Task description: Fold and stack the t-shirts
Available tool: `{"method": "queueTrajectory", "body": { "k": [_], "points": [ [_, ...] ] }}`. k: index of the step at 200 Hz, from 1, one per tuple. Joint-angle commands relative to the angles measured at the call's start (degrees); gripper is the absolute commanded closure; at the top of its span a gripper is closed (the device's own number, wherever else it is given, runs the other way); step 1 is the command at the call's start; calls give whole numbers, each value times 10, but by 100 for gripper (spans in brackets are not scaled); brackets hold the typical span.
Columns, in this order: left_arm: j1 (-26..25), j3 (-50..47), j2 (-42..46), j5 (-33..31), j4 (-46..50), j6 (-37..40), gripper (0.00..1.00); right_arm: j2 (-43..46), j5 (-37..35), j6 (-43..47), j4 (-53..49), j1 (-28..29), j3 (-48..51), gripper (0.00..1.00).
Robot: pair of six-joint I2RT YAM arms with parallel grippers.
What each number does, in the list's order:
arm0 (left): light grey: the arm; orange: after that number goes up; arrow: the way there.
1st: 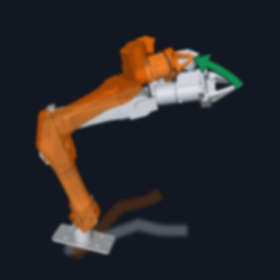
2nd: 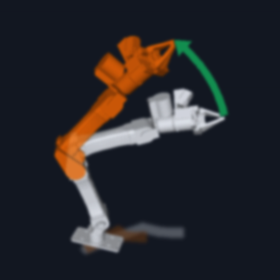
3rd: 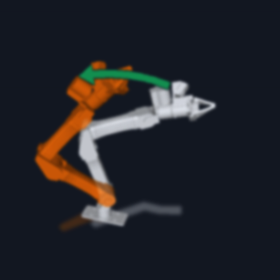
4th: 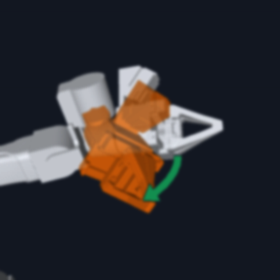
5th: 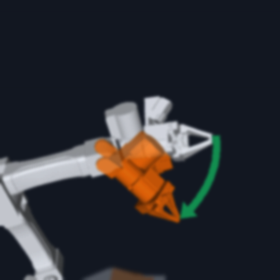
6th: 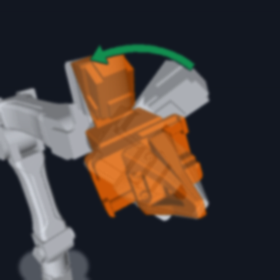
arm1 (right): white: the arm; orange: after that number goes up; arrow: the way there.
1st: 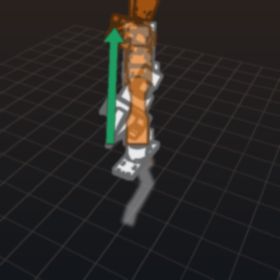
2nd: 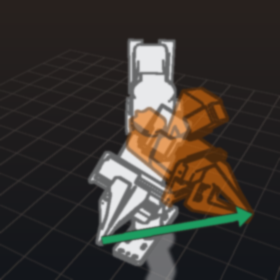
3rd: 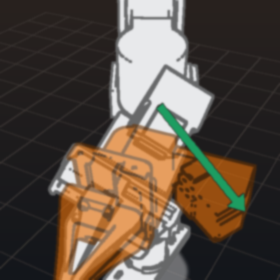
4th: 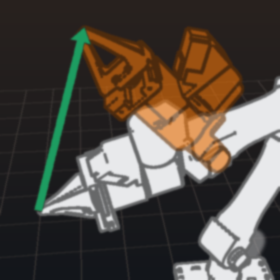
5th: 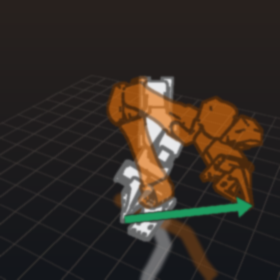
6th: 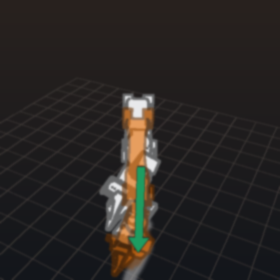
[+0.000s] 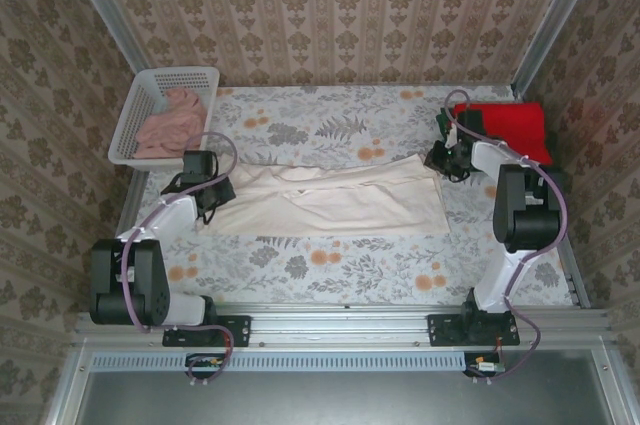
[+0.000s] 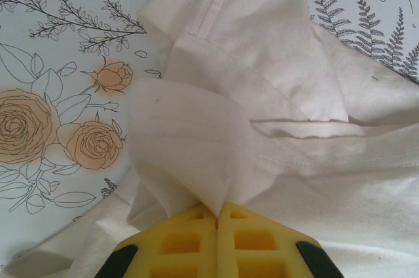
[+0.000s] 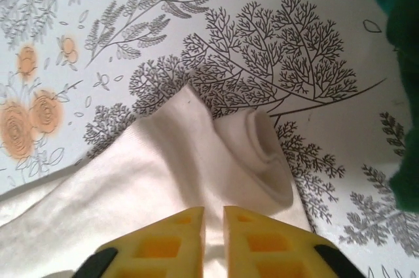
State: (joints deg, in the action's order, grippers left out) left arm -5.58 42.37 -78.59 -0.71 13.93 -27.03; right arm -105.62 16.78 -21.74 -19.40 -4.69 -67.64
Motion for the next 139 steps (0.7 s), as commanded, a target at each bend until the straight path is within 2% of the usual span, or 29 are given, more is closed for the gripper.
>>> {"method": "queueTrajectory", "body": {
  "k": [1, 16, 25, 49, 72, 108, 139],
  "points": [
    [0, 1, -1, -21, 21, -8, 85, 33, -14, -11, -6, -4, 23, 78],
    [1, 5, -2, -20, 31, -7, 83, 50, -22, -19, -7, -3, 32, 72],
    [0, 8, -1, -19, 37, -6, 78, 54, -22, -27, 0, 1, 34, 68],
    [0, 12, 16, -18, 48, -5, 63, 17, -52, -32, -24, 21, -15, 67],
    [-2, 27, 33, -20, 55, 3, 41, -29, -78, -29, -45, 41, -70, 67],
    [-37, 96, -26, -15, 50, 30, 35, -90, -127, -12, -99, 75, -136, 68],
    [-58, 147, -102, 1, 65, 39, 37, -63, -140, -17, -96, 82, -98, 67]
  ]
}}
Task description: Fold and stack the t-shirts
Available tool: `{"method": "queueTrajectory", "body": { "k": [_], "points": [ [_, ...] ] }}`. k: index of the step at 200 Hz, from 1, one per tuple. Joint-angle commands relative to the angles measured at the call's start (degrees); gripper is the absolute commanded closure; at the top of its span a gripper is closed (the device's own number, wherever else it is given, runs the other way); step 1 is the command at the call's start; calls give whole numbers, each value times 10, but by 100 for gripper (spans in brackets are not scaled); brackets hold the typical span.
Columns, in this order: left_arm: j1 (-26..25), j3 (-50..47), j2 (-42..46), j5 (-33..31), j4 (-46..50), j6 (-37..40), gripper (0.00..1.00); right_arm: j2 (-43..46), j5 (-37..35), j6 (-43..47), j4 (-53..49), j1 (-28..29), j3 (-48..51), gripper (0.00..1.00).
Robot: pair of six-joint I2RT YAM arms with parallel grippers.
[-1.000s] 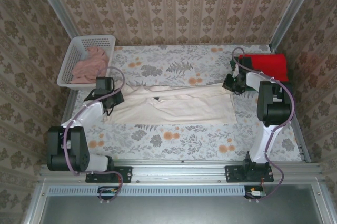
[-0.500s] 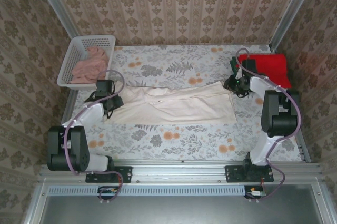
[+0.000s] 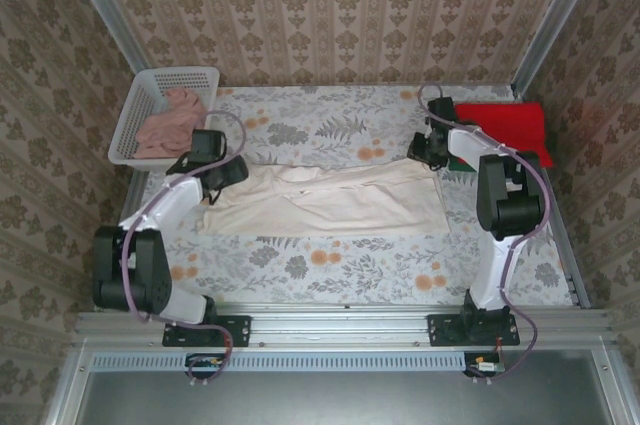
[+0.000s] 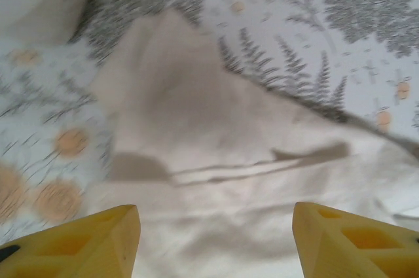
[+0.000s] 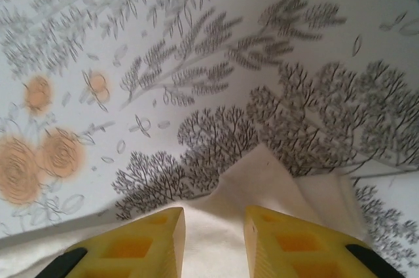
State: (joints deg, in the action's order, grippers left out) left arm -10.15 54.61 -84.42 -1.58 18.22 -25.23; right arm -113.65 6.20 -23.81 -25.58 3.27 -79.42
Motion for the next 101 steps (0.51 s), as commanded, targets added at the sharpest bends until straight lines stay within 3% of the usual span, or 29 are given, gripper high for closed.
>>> {"method": "queueTrajectory", "body": {
  "k": [1, 63, 101],
  "points": [
    [-13, 25, -45, 10, 22, 21, 37, 20, -35, 4, -33, 3, 24, 67],
    [-2, -20, -36, -17, 44, 12, 34, 99, -55, 9, -36, 5, 113, 67],
    [12, -58, 12, -75, 110, -32, 23, 183, -84, -6, -43, 10, 180, 62]
  ]
}}
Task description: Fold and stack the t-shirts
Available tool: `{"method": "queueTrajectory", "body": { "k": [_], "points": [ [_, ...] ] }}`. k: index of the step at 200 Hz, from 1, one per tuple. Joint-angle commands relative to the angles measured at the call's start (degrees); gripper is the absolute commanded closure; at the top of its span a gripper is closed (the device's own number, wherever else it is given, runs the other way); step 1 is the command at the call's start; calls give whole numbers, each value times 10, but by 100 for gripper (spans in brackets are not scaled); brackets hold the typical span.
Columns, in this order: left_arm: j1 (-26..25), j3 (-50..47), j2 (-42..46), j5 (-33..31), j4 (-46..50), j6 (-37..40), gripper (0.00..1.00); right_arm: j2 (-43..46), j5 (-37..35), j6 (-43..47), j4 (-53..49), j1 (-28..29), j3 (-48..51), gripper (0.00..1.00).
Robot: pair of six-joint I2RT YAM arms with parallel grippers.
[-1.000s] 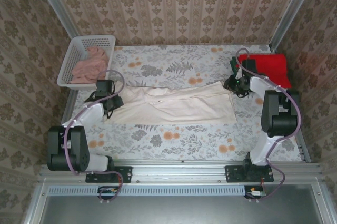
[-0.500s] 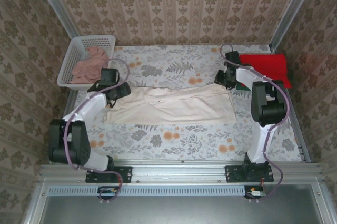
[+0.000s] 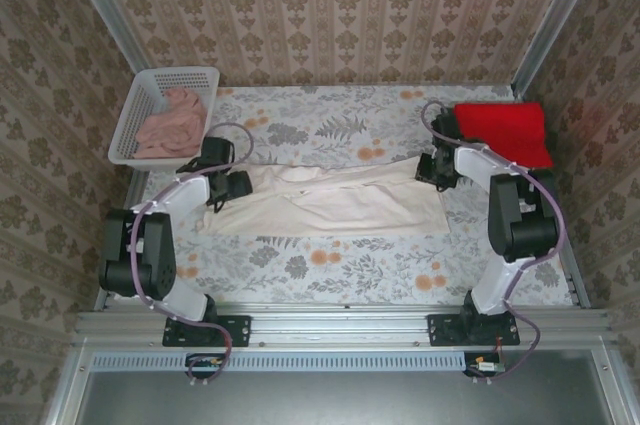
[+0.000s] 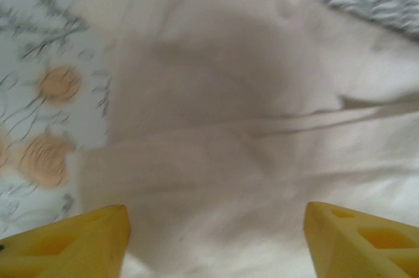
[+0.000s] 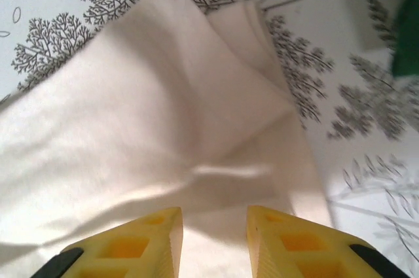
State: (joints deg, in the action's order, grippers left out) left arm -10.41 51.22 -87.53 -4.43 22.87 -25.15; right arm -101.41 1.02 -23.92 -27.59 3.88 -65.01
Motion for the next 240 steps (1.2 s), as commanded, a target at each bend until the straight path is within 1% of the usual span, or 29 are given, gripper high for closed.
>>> {"method": "queueTrajectory", "body": {
  "k": [1, 7, 24, 44, 56, 62, 73, 80, 84, 101, 106, 110, 125, 142, 150, 187, 209, 223, 233, 240],
  "points": [
    [15, -26, 45, -47, 64, -35, 23, 63, -32, -5, -23, 4, 38, 62],
    [19, -36, 53, -48, 69, -39, 23, 75, -30, -5, -23, 5, 51, 59],
    [30, -58, 71, -54, 78, -48, 23, 96, -23, -9, -23, 16, 83, 57],
    [35, -65, 68, -59, 94, -52, 24, 100, -33, -17, -28, 38, 109, 53],
    [39, -64, 62, -69, 106, -54, 24, 99, -47, -24, -28, 50, 118, 52],
    [42, -64, 60, -73, 109, -54, 25, 98, -53, -25, -45, 55, 121, 52],
    [48, -65, 58, -70, 105, -51, 27, 98, -64, -30, -51, 60, 126, 52],
    [50, -66, 57, -64, 100, -49, 31, 99, -67, -30, -53, 61, 129, 51],
    [51, -65, 55, -62, 96, -47, 35, 99, -70, -30, -55, 62, 130, 51],
    [52, -62, 55, -51, 93, -43, 58, 103, -85, -33, -62, 63, 136, 51],
    [51, -61, 57, -49, 94, -42, 63, 104, -86, -34, -62, 62, 138, 51],
    [51, -62, 59, -48, 95, -42, 67, 106, -86, -34, -61, 62, 138, 51],
    [51, -65, 74, -45, 96, -38, 74, 109, -80, -37, -64, 63, 139, 51],
    [51, -68, 98, -47, 106, -35, 90, 106, -83, -41, -68, 63, 137, 50],
    [52, -71, 110, -49, 109, -34, 100, 101, -85, -44, -74, 62, 135, 51],
    [63, -108, 180, -43, 99, -35, 100, 89, -79, -55, -75, 63, 137, 54],
    [83, -147, 222, -15, 64, -43, 100, 85, -85, -59, -77, 63, 135, 57],
    [94, -165, 234, 3, 46, -48, 100, 83, -87, -61, -78, 61, 135, 62],
    [99, -172, 234, 9, 42, -49, 100, 80, -89, -62, -80, 60, 134, 62],
    [101, -174, 228, 12, 40, -48, 100, 77, -89, -63, -83, 59, 132, 59]
  ]
}}
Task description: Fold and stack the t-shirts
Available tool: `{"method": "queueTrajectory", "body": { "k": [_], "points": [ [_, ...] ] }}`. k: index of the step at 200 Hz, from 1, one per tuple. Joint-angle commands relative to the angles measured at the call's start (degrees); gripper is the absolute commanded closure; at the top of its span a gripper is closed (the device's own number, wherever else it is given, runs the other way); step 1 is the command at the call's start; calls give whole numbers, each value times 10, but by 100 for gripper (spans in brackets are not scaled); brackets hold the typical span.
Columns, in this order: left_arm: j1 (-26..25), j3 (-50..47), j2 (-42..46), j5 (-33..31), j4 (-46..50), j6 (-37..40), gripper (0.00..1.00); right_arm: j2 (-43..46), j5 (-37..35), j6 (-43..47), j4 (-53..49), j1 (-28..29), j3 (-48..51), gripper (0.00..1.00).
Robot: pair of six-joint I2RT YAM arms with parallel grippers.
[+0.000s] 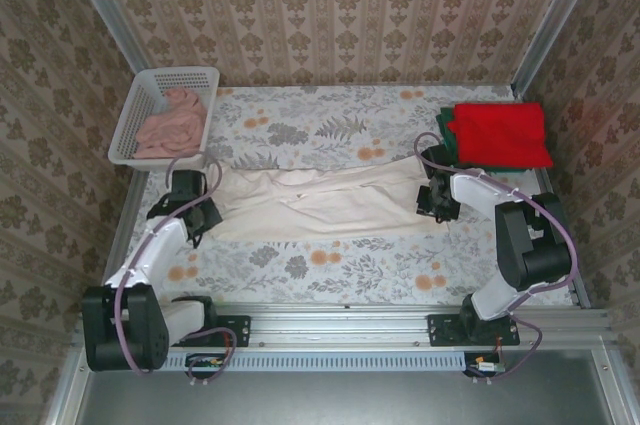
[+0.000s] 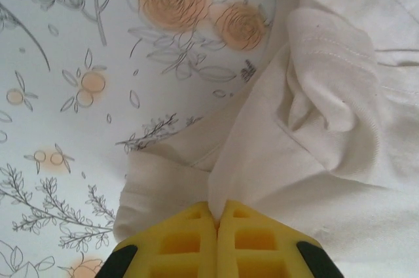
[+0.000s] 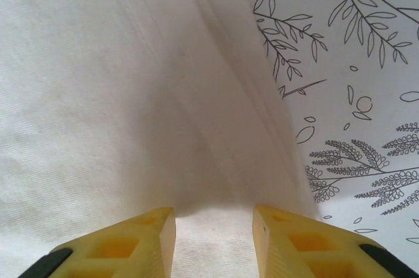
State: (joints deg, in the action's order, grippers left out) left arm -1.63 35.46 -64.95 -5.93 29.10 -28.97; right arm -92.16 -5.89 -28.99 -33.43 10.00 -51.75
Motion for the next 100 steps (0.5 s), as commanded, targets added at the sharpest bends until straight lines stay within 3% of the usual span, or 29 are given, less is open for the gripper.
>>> {"method": "queueTrajectory", "body": {
  "k": [1, 14, 26, 44, 66, 85, 100],
  "points": [
    [14, -16, 2, 27, -22, -11, 100, -16, -20, -12, -25, -2, -1, 59],
    [19, -16, -14, 31, -19, -10, 97, -17, -20, -12, -27, -2, -3, 53],
    [25, -16, -32, 46, -28, -8, 83, -19, -23, -11, -30, -2, -6, 52],
    [28, -8, -56, 58, -31, -4, 80, -27, -24, -11, -32, -3, -11, 53],
    [30, 0, -61, 61, -30, 1, 71, -32, -23, -9, -34, -5, -13, 67],
    [33, 4, -52, 57, -24, 5, 53, -18, -26, -9, -34, -6, -8, 79],
    [36, 4, -41, 56, -19, 6, 50, -6, -30, -9, -40, -7, -7, 89]
  ]
}}
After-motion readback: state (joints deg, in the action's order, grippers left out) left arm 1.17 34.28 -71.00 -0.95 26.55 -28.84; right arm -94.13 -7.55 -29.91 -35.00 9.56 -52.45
